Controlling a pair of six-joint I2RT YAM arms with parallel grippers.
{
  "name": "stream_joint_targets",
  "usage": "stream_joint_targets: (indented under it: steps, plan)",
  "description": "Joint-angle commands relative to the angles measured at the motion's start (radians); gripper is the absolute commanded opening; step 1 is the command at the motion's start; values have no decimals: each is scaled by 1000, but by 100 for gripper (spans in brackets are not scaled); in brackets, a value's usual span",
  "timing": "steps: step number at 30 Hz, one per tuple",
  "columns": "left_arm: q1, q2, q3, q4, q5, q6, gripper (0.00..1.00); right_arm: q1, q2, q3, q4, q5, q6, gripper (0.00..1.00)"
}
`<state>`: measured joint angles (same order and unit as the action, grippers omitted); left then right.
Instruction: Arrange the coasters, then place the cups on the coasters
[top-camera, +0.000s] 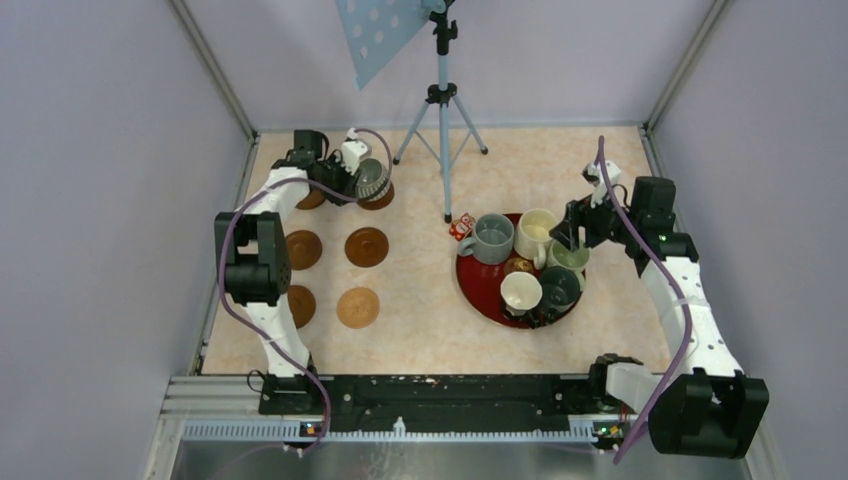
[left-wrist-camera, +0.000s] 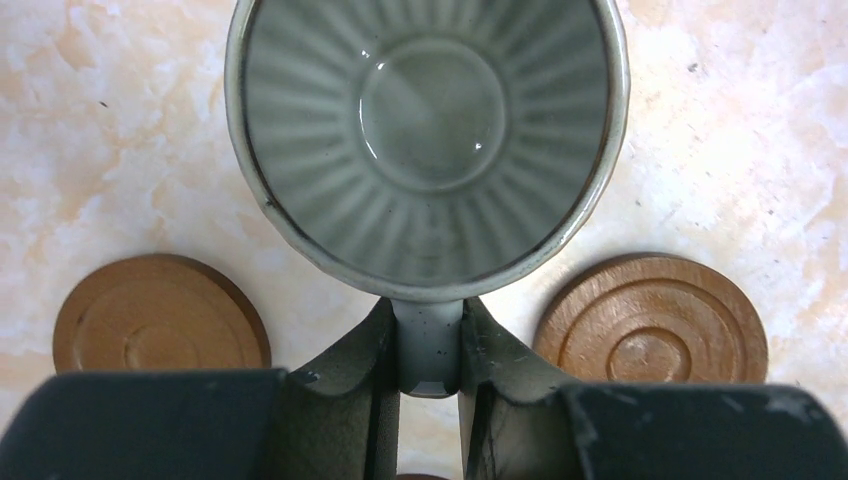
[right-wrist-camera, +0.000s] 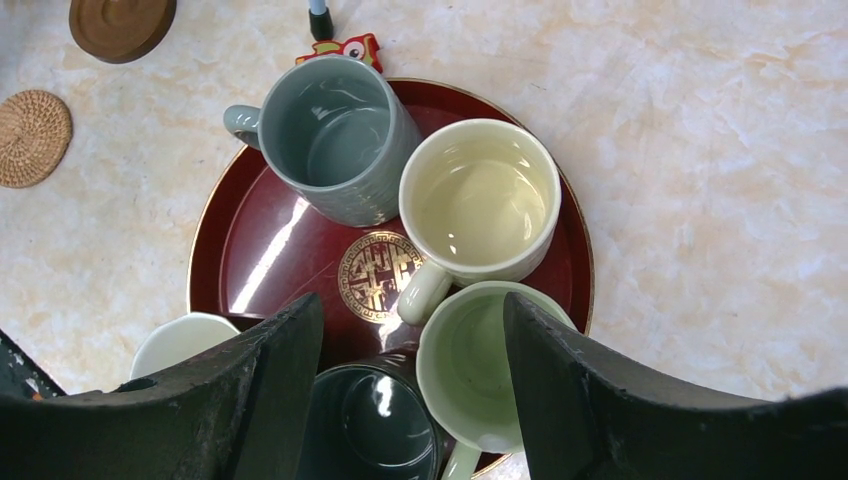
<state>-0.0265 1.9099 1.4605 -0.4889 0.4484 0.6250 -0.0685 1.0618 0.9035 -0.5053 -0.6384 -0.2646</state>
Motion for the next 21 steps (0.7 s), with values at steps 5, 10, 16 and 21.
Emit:
stream_joint_targets:
  steps: [5, 10, 16, 21]
  plan:
    - [7, 59, 130, 64, 32, 21, 0, -8, -6, 6, 37, -18, -6, 66]
    - [8, 90, 146, 63, 19, 18, 3, -8, -4, 3, 36, -20, -8, 66]
    - [9, 112, 149, 54, 27, 14, 3, -8, -3, 2, 37, -17, -11, 66]
    - [9, 112, 143, 43, 37, 15, 6, -8, 1, 1, 36, -20, -15, 66]
